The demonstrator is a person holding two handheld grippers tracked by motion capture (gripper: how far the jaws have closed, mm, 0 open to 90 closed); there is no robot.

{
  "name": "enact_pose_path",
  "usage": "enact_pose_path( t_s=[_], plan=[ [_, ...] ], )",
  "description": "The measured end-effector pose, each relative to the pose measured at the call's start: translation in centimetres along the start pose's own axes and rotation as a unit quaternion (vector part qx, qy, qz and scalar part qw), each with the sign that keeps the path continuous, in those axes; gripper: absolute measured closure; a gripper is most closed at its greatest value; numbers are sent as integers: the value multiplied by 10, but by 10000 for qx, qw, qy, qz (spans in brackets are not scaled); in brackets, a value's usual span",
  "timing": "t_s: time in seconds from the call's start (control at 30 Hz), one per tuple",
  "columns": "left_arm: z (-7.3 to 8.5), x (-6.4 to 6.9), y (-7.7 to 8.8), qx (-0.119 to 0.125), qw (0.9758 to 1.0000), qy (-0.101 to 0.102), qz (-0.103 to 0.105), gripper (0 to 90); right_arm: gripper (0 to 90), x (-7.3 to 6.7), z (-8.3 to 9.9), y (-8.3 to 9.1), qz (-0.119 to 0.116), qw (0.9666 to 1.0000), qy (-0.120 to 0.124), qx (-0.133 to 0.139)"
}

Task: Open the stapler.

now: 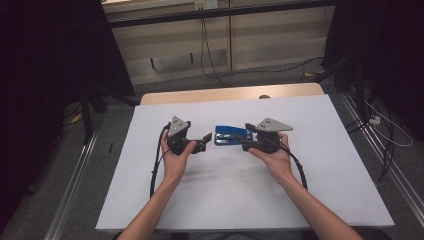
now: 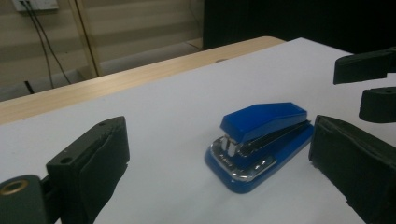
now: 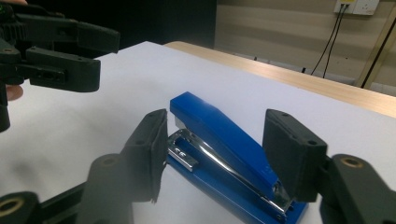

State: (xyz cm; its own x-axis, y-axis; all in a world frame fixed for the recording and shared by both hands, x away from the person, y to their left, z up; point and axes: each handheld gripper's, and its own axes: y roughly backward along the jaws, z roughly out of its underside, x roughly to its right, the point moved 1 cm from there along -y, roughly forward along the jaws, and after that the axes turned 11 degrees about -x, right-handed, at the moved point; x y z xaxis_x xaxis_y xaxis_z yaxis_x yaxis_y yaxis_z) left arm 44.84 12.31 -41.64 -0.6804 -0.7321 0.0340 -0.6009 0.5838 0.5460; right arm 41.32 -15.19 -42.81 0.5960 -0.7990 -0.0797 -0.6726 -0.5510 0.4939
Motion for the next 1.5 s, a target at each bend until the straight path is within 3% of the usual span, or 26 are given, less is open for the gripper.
enact_pose_path(
  t_s=[0.17, 0.2, 0.23, 0.4, 0.47, 0.57, 0.77, 1.0, 1.2, 1.33, 1.4, 1.5],
  plan=[
    [6, -3, -1, -286, 9996, -31, 9, 51, 581, -4, 2, -7, -104, 9998, 106, -144],
    [7, -3, -2, -313, 9995, -28, 30, 50, 692, -4, 1, -8, -145, 9996, 148, -172],
    [8, -4, -3, -352, 9994, -59, 42, 51, 749, -4, 1, -9, -171, 9996, 182, -159],
    [9, -4, -7, -397, 9992, -84, 32, 53, 900, -4, -1, -17, -184, 9996, 156, -151],
    [9, -4, -9, -406, 9991, -76, 27, 53, 900, -6, -2, -22, -200, 9994, 179, -205],
    [9, -3, -11, -442, 9988, -149, -157, 53, 900, -9, -1, -29, -294, 9988, 172, -352],
    [10, -1, -12, -461, 9987, -202, -93, 54, 900, -12, -1, -40, -332, 9980, 172, -512],
    [12, -4, -19, -546, 9984, -121, -122, 106, 900, -15, -3, -49, -291, 9969, 227, -695],
    [10, -3, -24, -623, 9979, -159, -41, 275, 900, -15, 0, -56, -259, 9957, 218, -861],
    [9, 1, -28, -646, 9977, -180, 115, 469, 900, -14, 2, -59, -227, 9951, 193, -945],
    [9, 2, -30, -706, 9971, -264, 77, 584, 900, -14, 3, -59, -212, 9945, 213, -1003],
    [9, 3, -35, -758, 9969, -193, 95, 719, 900, -13, 4, -61, -163, 9934, 181, -1121]
  ],
)
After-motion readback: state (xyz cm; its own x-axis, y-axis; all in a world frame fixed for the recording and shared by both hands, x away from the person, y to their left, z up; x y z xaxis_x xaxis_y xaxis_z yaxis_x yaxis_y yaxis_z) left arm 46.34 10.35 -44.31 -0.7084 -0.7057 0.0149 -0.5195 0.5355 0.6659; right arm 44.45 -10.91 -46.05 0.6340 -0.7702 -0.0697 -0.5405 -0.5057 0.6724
